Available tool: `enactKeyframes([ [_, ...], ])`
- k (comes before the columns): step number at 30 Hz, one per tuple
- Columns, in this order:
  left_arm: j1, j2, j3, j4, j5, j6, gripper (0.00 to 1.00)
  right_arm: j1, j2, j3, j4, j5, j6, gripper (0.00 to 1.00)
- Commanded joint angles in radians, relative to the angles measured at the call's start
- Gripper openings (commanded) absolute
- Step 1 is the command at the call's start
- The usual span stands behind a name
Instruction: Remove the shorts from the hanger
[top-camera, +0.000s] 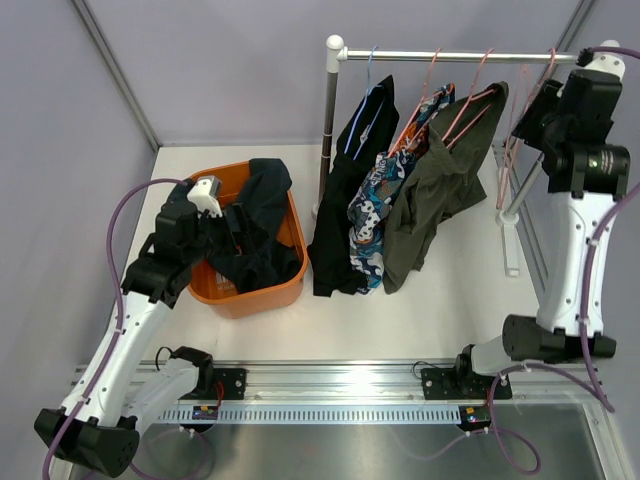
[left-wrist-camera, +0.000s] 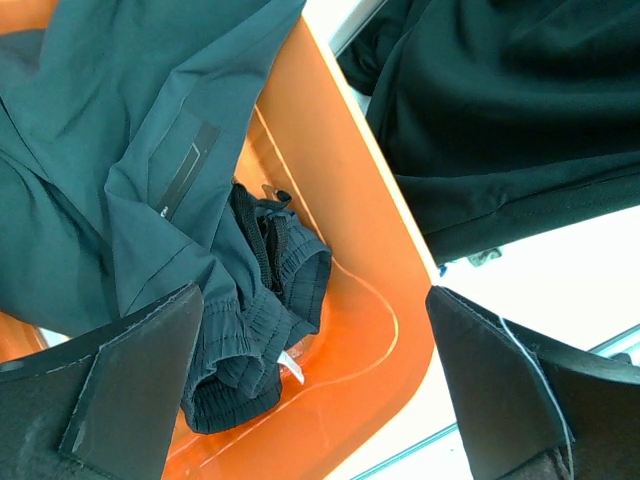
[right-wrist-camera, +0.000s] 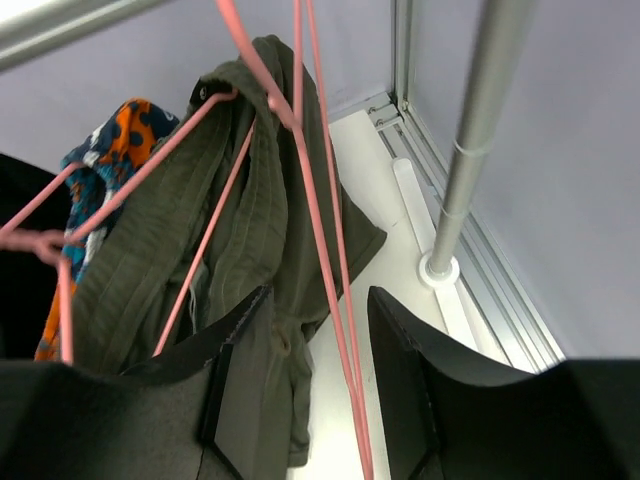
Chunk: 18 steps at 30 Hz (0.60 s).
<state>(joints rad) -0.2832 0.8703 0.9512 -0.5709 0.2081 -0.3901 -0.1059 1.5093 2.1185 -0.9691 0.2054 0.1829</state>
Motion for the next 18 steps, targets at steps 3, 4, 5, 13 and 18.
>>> enactKeyframes([
  [3, -0.001, -0.016, -0.019, 0.057, 0.031, 0.023, 0.99, 0.020, -0.208, -0.123, 0.076, -0.020, 0.058, 0.51],
  [4, -0.001, -0.017, -0.020, 0.059, 0.028, 0.026, 0.99, 0.035, -0.243, -0.133, 0.081, -0.023, 0.059, 0.51],
  [5, -0.001, -0.020, -0.022, 0.059, 0.025, 0.028, 0.99, 0.057, -0.254, -0.149, 0.082, -0.015, 0.062, 0.51],
  [13, -0.001, -0.025, -0.029, 0.066, 0.007, 0.040, 0.99, 0.443, -0.249, -0.161, 0.119, 0.060, 0.086, 0.51],
  [18, -0.001, -0.020, -0.037, 0.071, 0.008, 0.042, 0.99, 0.616, -0.123, -0.094, 0.159, 0.155, 0.073, 0.51],
])
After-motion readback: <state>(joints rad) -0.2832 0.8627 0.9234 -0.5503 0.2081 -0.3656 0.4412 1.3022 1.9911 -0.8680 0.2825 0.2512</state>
